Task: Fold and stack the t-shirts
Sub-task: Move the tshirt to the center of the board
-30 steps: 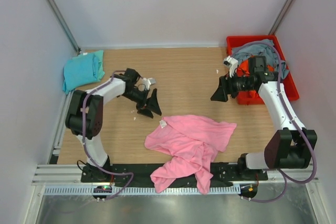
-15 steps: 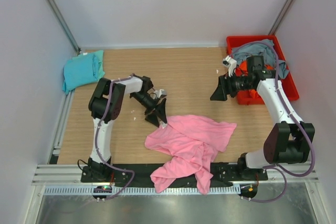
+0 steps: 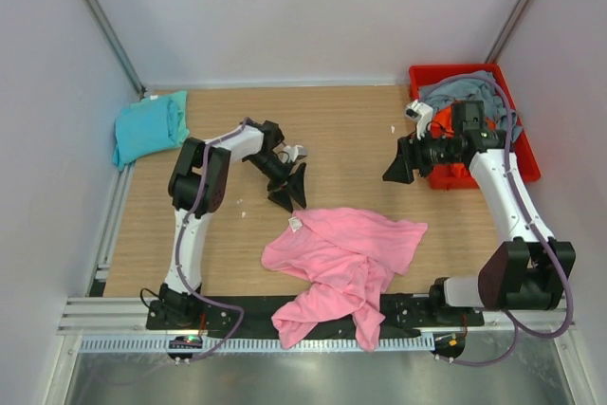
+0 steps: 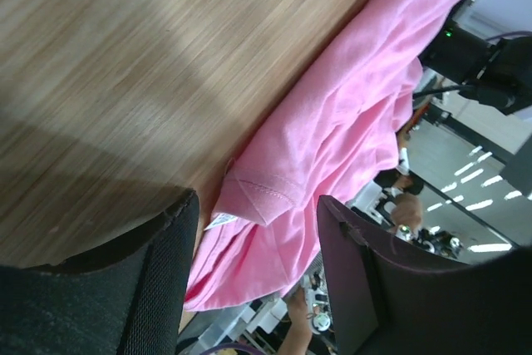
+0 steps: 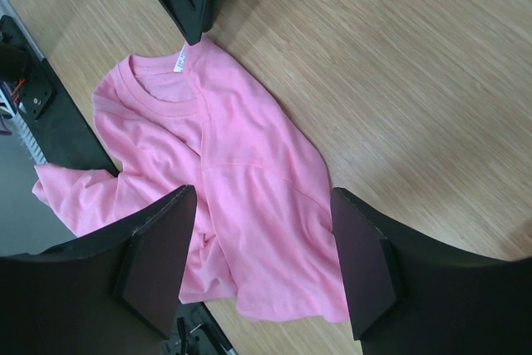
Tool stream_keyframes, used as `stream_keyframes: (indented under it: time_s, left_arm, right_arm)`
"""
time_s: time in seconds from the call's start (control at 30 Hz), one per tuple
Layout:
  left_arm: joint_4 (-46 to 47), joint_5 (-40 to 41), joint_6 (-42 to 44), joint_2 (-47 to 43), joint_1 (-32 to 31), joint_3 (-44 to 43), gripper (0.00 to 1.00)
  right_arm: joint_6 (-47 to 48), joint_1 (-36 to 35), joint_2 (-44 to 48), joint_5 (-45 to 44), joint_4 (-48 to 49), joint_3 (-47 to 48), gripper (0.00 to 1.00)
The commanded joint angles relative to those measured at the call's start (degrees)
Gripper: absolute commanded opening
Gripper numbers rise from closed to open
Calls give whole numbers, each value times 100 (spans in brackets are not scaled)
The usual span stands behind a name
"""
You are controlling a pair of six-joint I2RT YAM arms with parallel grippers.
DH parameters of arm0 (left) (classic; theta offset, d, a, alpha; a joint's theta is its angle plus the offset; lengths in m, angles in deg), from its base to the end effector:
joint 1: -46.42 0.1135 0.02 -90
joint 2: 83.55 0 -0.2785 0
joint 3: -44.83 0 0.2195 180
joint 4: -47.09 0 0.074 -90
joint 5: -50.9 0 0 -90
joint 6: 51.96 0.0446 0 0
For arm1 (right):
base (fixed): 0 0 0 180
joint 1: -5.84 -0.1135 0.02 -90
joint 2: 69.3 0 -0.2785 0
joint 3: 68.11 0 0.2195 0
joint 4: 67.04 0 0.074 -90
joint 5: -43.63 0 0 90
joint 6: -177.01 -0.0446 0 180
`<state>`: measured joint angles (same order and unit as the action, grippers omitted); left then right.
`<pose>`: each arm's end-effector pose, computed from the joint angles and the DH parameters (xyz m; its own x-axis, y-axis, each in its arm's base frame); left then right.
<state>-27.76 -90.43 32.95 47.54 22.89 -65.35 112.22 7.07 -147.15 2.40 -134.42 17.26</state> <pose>0.3509 -0.1908 0.1437 -0.9244 0.3420 0.1689 0.0960 0.6370 -0.7648 0.2316 0.0286 0.3251 -0.6275 -0.2673 -0.7313 -0.6970 0.6114 0.3746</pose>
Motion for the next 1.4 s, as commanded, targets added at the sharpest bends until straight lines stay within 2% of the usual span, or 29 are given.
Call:
stream_keyframes:
  time_s: [0.0, 0.17, 0.3, 0.33, 0.43, 0.47, 0.5, 0.7, 0.8, 0.93, 1.0, 1.3, 1.33, 1.37]
  left_arm:
    - [37, 563, 182, -233, -29, 107, 59]
    - [193, 659, 245, -347, -73, 669, 49]
    - [98, 686, 262, -163, -143, 495, 38]
    - [54, 668, 279, -102, -178, 407, 30]
    - [9, 633, 236, 153, -205, 47, 14]
    - [18, 607, 210, 224, -196, -76, 4]
    - [18, 555, 218, 364, -205, -312, 1]
    - [-219, 694, 306, 857, -205, -1561, 0]
    - [-245, 1115, 306, 1024, -205, -2544, 0]
    - [-316, 1809, 157, 1453, -196, -4413, 0]
    - [-194, 1967, 70, 1551, -205, -4830, 0]
    - [659, 2628, 7, 1622, -345, -5157, 0]
    - [712, 2654, 25, 1622, -398, -5175, 1]
    - [721, 2655, 16, 1613, -424, -5192, 9]
  right_arm:
    - [106, -9, 322, -61, -33, 10, 72]
    - [186, -9, 427, -105, -112, -52, 72]
    - [168, -9, 489, -131, -24, -166, 72]
    - [168, -9, 489, -123, -24, -175, 72]
    - [151, -9, 516, -122, -6, -202, 72]
    - [151, -9, 524, -131, 11, -236, 72]
    - [133, -9, 568, -149, 72, -254, 72]
    - [-7, -9, 700, -175, 152, -298, 72]
    - [-78, -9, 814, -245, 204, -289, 72]
    - [-262, -9, 999, -246, 345, -368, 72]
    - [-332, -9, 1060, -254, 389, -421, 72]
    - [-525, -9, 1289, -562, 511, -562, 72]
    - [-596, -9, 1333, -710, 590, -597, 72]
    - [-788, -9, 1342, -781, 826, -728, 72]
